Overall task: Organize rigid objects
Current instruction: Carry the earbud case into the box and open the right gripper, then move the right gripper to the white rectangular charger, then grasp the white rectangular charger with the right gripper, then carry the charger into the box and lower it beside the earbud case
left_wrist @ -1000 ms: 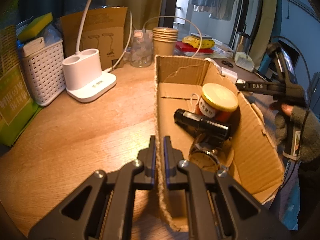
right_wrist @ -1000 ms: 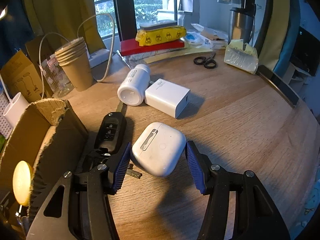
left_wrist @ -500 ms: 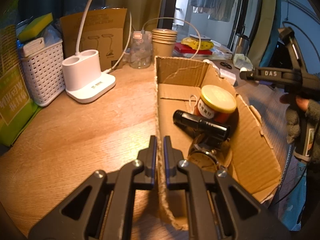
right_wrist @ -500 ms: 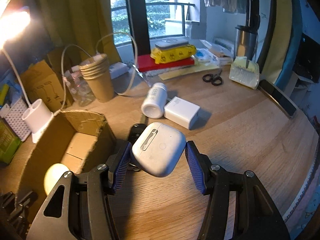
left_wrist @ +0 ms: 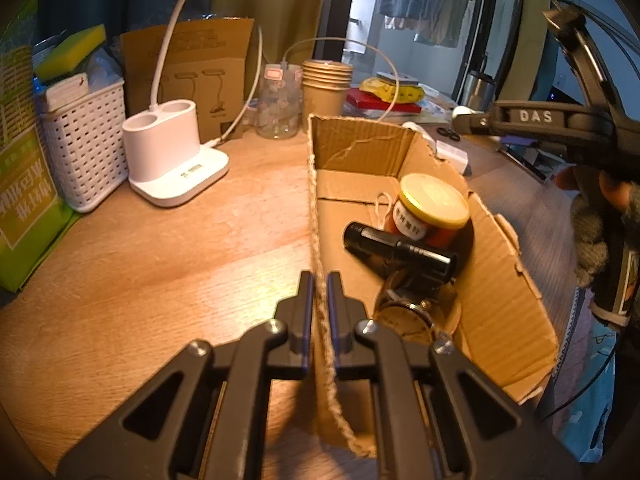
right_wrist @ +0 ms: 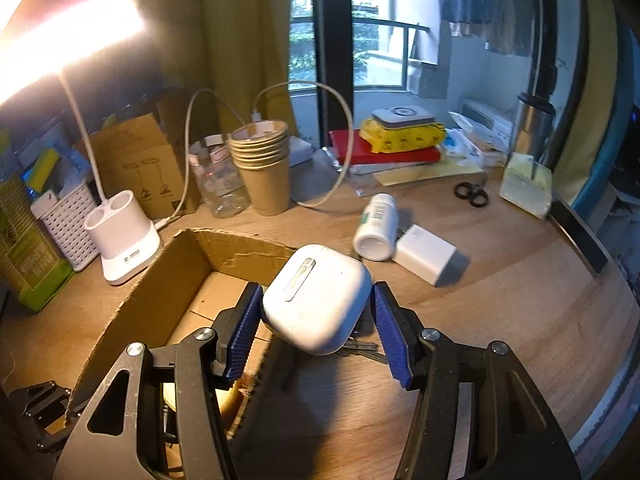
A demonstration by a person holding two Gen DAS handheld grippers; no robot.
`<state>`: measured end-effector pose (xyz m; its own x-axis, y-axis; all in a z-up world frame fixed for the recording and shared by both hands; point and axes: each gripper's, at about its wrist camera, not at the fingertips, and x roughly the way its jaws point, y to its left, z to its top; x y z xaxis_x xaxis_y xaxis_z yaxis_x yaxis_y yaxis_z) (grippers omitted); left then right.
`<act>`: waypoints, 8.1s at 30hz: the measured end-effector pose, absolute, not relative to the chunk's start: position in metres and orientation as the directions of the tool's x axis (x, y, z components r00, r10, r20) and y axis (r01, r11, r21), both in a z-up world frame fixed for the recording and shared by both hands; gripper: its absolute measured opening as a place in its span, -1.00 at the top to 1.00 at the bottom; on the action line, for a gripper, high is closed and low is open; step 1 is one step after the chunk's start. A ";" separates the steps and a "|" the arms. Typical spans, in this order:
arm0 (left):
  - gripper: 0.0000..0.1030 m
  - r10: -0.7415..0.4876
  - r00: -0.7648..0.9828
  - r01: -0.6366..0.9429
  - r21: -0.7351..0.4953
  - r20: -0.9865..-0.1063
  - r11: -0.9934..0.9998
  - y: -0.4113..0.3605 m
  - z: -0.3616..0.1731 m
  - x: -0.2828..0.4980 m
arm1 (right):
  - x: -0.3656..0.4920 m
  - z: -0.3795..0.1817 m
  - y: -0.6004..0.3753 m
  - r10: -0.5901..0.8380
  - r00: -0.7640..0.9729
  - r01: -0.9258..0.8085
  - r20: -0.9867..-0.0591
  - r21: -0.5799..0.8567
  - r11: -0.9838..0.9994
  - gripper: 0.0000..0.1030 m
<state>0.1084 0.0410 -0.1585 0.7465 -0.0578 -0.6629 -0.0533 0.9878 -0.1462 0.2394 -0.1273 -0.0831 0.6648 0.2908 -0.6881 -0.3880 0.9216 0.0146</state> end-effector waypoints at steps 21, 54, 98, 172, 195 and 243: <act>0.86 -0.072 0.748 -0.049 -0.162 -0.660 0.986 0.041 -0.158 0.108 | 0.256 -0.105 -0.063 0.351 0.561 -0.542 -0.750 -0.013 0.840 -0.14; 0.86 -0.053 0.761 -0.056 -0.147 -0.647 0.988 0.038 -0.154 0.104 | 0.262 -0.106 -0.062 0.300 0.593 -0.558 -0.747 -0.112 0.822 -0.26; 0.86 0.001 0.748 -0.082 -0.091 -0.664 0.992 0.036 -0.157 0.108 | 0.313 -0.126 -0.165 0.220 0.660 -0.352 -0.719 -0.036 0.935 -0.26; 0.86 0.028 0.754 -0.095 -0.068 -0.656 0.993 0.033 -0.156 0.107 | 0.341 -0.121 -0.193 0.241 0.644 -0.482 -0.726 -0.140 0.865 0.01; 0.86 0.019 0.771 -0.082 -0.071 -0.637 0.994 0.031 -0.153 0.102 | 0.258 -0.050 -0.138 0.321 0.709 -0.564 -0.628 -0.232 0.793 0.01; 0.86 -0.017 0.777 -0.065 -0.108 -0.629 0.992 0.033 -0.151 0.100 | 0.235 -0.117 -0.009 0.319 0.551 -0.720 -0.771 -0.247 0.649 0.01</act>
<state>0.0995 0.0326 -0.1515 0.7774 -0.0173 -0.6287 -0.0655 0.9920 -0.1083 0.2348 -0.0089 -0.1170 0.5515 0.3186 -0.7709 -0.7199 0.6487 -0.2469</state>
